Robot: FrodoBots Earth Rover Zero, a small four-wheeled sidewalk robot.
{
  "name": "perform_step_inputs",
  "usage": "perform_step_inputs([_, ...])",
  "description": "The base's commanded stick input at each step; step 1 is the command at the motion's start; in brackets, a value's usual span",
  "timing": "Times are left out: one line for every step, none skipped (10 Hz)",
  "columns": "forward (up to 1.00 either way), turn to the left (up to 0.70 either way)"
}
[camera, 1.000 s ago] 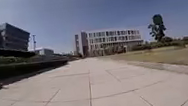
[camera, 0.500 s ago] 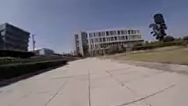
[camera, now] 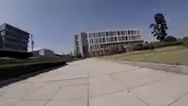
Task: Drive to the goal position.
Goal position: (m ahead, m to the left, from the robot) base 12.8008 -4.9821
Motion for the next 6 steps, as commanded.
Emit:
perform_step_inputs([0.70,0.01])
perform_step_inputs([0.70,0.01])
perform_step_inputs([0.70,0.01])
perform_step_inputs([0.70,0.01])
perform_step_inputs([0.70,0.01])
perform_step_inputs([0.70,0.01])
